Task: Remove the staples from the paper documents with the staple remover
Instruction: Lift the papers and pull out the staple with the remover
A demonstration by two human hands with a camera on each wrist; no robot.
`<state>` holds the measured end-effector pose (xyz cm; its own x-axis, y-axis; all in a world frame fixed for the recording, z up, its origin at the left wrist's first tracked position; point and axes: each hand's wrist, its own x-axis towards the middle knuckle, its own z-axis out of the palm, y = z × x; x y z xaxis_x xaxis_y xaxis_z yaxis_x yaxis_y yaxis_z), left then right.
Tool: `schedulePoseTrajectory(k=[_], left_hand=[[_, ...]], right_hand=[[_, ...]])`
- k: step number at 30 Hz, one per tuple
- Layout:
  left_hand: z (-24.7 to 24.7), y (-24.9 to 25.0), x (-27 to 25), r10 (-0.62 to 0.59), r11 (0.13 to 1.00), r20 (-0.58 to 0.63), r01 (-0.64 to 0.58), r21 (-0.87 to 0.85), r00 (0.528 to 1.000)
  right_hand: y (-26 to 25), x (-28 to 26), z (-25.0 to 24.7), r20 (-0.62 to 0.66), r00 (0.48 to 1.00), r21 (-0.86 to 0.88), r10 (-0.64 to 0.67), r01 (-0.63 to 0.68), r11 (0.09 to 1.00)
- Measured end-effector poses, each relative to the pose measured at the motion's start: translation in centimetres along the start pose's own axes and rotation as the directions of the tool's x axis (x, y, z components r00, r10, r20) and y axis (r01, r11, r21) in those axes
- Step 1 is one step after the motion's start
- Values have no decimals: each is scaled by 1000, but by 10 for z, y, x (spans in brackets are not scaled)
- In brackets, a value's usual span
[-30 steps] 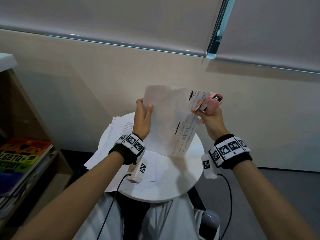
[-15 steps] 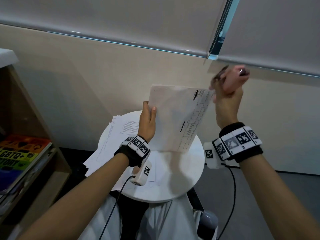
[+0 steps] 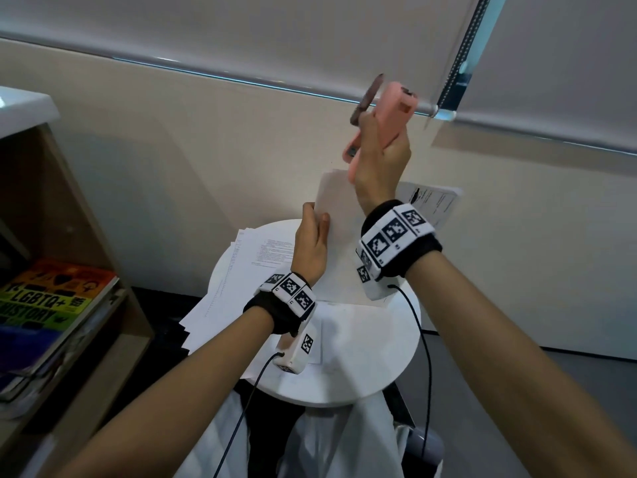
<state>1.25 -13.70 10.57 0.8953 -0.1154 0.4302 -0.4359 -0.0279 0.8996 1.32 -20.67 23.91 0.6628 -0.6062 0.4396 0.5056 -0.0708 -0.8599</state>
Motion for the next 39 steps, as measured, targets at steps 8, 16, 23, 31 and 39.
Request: schedulePoseTrajectory(k=[8,16,23,31,39], left_hand=[[3,-1,2,16,1000,-5,-16,25,1000],[0,-4,5,34,998,15,-35,51,999],[-8,-12,4,25,1000,-207,-23,11,978],[-27,-32,2,-71,997,-177,73,1,982],[-37,-69,-6,-261,945,39,247,215,964]], right_hand=[[34,-7,13,42,975,-310,-217,219,925],[34,-5,18,68,954,-261,-292,300,917],[12,14,-6,-155,915,-241,-371,330,913],[57,-2,-131,153,925,-273,348,-299,914],[107,-26,-178,123,687,-489,717,-587,646]])
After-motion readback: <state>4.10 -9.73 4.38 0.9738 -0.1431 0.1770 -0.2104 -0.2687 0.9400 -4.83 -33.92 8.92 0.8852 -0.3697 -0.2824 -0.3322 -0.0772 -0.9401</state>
